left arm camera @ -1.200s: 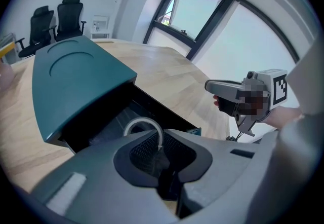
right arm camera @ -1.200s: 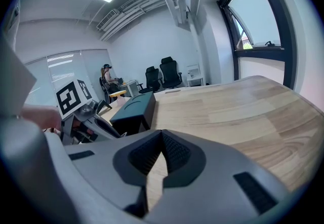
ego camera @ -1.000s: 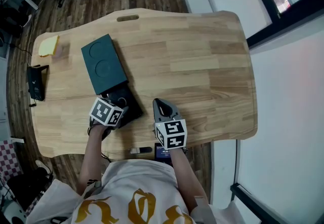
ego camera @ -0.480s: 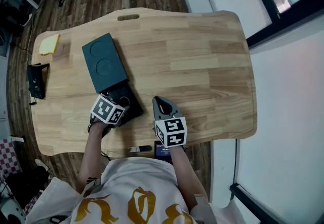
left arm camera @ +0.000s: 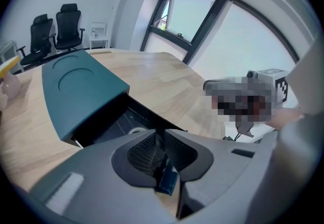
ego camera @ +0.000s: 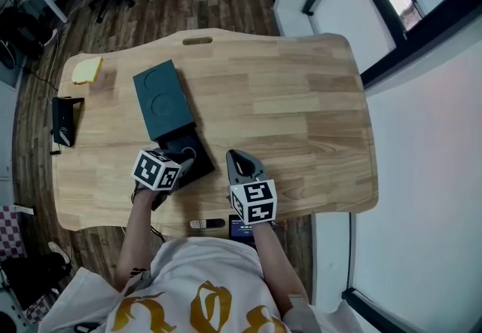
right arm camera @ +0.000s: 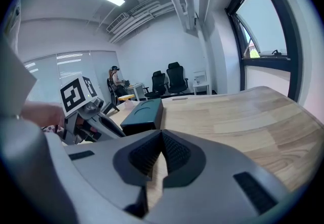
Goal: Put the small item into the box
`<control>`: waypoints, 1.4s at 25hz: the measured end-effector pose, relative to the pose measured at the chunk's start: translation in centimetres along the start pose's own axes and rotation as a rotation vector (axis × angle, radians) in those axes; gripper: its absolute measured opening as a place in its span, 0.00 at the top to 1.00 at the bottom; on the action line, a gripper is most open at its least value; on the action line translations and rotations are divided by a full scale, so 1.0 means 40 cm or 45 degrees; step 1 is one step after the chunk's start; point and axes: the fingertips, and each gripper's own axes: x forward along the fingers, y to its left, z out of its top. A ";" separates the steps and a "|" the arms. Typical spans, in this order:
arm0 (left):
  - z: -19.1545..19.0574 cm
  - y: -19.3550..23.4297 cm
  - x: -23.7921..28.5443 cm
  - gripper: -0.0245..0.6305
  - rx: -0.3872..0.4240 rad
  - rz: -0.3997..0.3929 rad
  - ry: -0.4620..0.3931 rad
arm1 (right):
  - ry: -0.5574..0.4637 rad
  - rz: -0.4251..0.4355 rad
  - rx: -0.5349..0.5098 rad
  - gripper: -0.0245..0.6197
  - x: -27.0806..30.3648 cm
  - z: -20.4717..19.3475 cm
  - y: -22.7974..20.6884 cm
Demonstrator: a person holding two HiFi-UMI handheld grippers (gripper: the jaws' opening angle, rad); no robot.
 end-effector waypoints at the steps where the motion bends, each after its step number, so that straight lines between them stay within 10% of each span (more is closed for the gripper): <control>1: 0.003 -0.006 -0.013 0.88 0.004 0.012 -0.025 | -0.010 0.001 -0.007 0.95 -0.011 0.006 0.006; 14: 0.002 -0.053 -0.247 0.96 -0.021 0.262 -0.440 | -0.183 0.021 -0.105 0.95 -0.154 0.087 0.114; 19: 0.019 -0.072 -0.389 0.96 -0.123 0.256 -0.800 | -0.246 0.027 -0.153 0.95 -0.195 0.115 0.169; 24: 0.024 -0.113 -0.505 0.96 -0.003 0.325 -1.075 | -0.299 0.008 -0.200 0.95 -0.230 0.136 0.194; 35: -0.025 -0.143 -0.555 0.96 0.034 0.448 -1.132 | -0.330 -0.034 -0.221 0.95 -0.313 0.123 0.214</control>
